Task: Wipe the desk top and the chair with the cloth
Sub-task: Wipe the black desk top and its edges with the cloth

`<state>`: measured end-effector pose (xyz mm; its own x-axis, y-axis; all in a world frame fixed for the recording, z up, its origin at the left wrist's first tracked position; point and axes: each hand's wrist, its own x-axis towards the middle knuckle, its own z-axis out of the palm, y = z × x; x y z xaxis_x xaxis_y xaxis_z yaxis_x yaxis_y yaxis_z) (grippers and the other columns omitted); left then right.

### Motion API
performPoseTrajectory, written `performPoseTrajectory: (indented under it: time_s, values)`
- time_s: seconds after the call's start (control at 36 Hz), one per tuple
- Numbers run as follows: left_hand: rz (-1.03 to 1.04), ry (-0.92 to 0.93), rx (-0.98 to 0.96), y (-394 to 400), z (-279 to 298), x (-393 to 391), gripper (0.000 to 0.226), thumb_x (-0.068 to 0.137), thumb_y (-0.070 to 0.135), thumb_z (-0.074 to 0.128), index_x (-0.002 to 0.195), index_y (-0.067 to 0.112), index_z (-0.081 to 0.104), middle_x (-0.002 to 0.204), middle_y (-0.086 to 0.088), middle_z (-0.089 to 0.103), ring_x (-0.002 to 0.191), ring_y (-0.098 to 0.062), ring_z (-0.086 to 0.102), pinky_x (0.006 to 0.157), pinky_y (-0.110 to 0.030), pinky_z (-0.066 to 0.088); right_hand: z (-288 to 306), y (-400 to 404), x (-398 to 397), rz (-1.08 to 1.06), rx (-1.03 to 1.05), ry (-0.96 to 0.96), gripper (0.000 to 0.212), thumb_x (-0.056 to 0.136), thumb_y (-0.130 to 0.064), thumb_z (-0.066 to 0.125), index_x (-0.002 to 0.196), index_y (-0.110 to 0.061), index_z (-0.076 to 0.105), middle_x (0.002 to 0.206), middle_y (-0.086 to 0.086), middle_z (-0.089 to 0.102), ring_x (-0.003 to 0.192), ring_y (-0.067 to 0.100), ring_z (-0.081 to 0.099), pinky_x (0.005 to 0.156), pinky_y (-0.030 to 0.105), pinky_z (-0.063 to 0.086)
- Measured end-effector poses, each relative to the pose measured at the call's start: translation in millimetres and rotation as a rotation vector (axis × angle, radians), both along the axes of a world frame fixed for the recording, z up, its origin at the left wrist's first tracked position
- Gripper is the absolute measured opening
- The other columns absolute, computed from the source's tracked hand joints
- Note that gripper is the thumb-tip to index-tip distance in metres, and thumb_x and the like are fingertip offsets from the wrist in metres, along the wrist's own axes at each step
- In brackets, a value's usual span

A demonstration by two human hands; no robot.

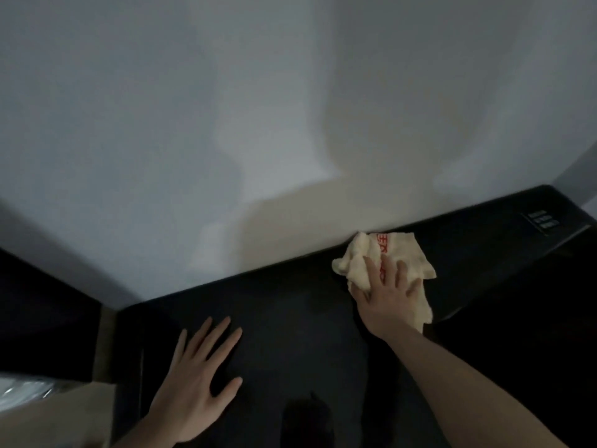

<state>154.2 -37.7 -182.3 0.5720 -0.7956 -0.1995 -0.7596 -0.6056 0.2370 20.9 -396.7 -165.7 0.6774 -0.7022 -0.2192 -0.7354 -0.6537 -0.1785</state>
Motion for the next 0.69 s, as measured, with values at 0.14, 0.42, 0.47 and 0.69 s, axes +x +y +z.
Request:
performPoseTrajectory:
  time_s: [0.14,0.42,0.47,0.69]
  values:
    - [0.047,-0.038,-0.013,-4.5,-8.0,-1.5,0.079,0.091,0.069,0.044,0.161,0.043,0.019,0.170,0.016,0.009,0.158,-0.016,0.004,0.125,-0.051,0.005,-13.3,-7.9,3.1,0.040,-0.123,-0.015,0.070,0.097,-0.063,0.025,0.158,-0.043,-0.005,0.168,0.005,0.005,0.154,0.033,0.001,0.121,0.061,0.006]
    - [0.046,-0.029,-0.011,-3.7,-8.4,0.3,0.077,0.092,0.068,0.044,0.161,0.040,0.023,0.170,0.015,0.011,0.158,-0.014,0.002,0.127,-0.050,0.004,-16.9,-24.0,11.3,0.043,-0.106,-0.086,0.068,0.097,-0.063,0.035,0.156,-0.048,0.005,0.168,0.000,0.013,0.154,0.028,0.004,0.122,0.059,0.006]
    - [0.050,-0.031,-0.006,-3.3,-7.6,0.2,0.077,0.092,0.069,0.041,0.161,0.041,0.021,0.170,0.016,0.009,0.158,-0.013,-0.001,0.127,-0.050,0.003,-17.3,-23.1,12.3,0.022,-0.088,-0.110,0.068,0.096,-0.062,0.038,0.156,-0.048,0.010,0.167,-0.001,0.015,0.154,0.027,0.005,0.121,0.060,0.006]
    - [0.059,-0.009,-0.076,-0.3,-4.4,-1.8,0.075,0.093,0.072,0.034,0.160,0.044,0.018,0.169,0.020,0.000,0.157,-0.010,-0.010,0.127,-0.048,-0.003,-7.0,19.0,32.7,-0.141,-0.016,-0.063,0.069,0.097,-0.065,0.035,0.157,-0.044,0.011,0.168,0.001,0.009,0.154,0.031,0.003,0.120,0.061,0.004]
